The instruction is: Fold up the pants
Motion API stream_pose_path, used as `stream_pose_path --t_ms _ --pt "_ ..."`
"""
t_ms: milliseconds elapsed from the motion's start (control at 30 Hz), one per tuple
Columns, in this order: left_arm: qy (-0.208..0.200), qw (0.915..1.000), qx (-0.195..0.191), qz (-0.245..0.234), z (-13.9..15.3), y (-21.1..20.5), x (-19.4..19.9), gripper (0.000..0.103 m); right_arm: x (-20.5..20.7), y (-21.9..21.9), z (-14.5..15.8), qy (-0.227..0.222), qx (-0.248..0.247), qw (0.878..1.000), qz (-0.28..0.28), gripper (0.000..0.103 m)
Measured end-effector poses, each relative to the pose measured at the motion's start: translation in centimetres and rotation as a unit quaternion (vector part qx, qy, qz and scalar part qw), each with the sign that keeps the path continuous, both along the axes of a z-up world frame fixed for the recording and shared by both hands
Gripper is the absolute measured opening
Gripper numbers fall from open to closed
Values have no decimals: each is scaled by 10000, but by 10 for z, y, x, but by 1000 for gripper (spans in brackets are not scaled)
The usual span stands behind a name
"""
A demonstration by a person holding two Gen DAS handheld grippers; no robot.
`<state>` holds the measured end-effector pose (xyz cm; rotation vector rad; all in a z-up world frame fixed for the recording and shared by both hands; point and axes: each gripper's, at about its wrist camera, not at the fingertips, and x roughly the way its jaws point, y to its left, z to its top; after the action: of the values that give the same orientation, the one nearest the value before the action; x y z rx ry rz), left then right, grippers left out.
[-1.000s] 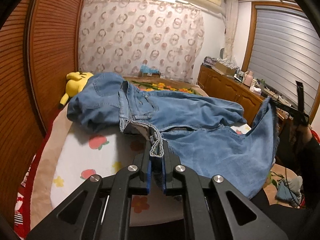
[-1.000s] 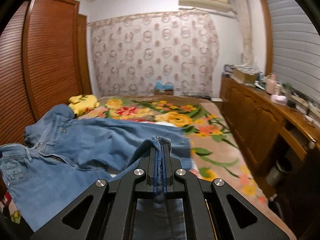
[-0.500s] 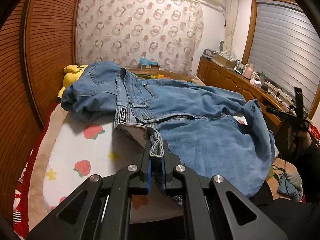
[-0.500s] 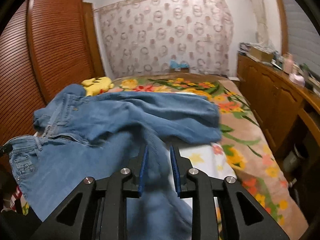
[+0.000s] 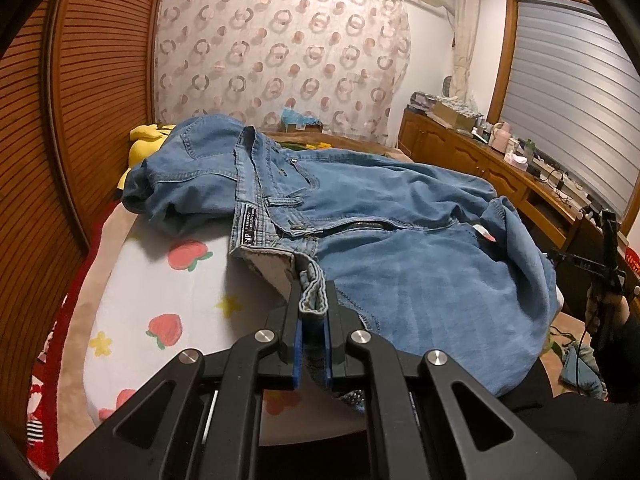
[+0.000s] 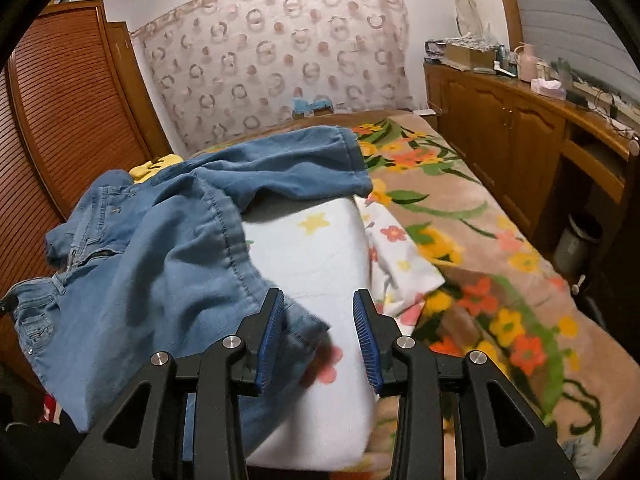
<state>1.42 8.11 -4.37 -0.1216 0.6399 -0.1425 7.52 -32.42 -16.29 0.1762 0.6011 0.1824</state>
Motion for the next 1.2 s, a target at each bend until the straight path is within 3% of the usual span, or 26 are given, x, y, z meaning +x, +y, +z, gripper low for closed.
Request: stream_pose_path --t_ms 67,267,467,500,533,600,633,867,1200 --pt "5 10000 -2 4 0 0 0 8 15 -8 15 82 -38 9999 72 41" --pt "55 10000 -4 -16 -4 3 0 8 26 -6 10 367 -105 9992 -136 45" --pt "89 10000 -14 -20 -6 2 -1 8 23 -8 13 281 19 9995 -157 45" --pt "88 10000 -10 -22 -6 3 0 8 24 -7 13 280 22 9995 -123 44" --pt "83 10000 -3 -28 -6 3 -1 8 22 -6 14 257 4 9996 -99 30" --pt "58 10000 -15 -21 -5 3 0 8 19 -5 19 135 -46 9999 -2 13" --pt "35 10000 -41 -33 -3 3 -1 8 16 -5 23 43 -76 10000 30 10" --pt "-503 9986 -73 -123 41 -5 -16 8 -7 -30 68 -574 -196 9979 -231 7" --pt "-986 9948 -256 -25 74 1 -30 8 -55 -60 123 -1441 -258 9873 -611 7"
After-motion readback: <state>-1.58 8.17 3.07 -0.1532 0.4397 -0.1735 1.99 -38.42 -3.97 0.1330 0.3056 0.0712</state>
